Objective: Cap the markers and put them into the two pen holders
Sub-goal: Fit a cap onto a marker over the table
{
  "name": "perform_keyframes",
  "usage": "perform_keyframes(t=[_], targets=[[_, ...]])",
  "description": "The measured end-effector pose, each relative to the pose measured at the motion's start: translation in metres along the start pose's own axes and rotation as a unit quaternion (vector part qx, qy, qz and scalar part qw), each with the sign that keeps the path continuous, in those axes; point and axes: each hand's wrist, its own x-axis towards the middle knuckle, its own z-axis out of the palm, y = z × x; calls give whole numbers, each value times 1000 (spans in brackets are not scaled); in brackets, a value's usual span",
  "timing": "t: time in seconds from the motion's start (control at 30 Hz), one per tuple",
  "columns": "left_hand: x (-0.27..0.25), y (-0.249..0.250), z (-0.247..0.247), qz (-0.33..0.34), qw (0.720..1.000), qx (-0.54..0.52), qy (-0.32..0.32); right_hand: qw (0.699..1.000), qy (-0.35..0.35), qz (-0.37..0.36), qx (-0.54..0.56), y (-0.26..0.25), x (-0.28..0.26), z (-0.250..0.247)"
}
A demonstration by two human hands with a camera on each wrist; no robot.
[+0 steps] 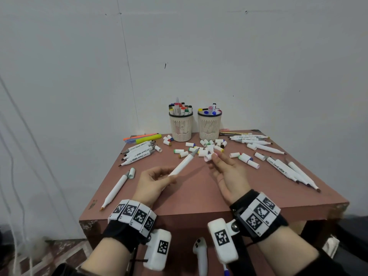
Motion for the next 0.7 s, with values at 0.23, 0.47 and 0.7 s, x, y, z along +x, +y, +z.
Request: perform_keyframes(t=[0.23, 0.47, 0.7], targets=[[-3, 1, 3, -9, 1000, -11, 7, 994, 83, -54, 39, 6, 11, -14], [-3, -1, 2, -23, 1000, 3, 0, 992, 121, -21, 38, 7, 15, -16], [-3, 0, 2, -24, 1000, 7, -6, 995, 93, -22, 26, 8, 12, -16]])
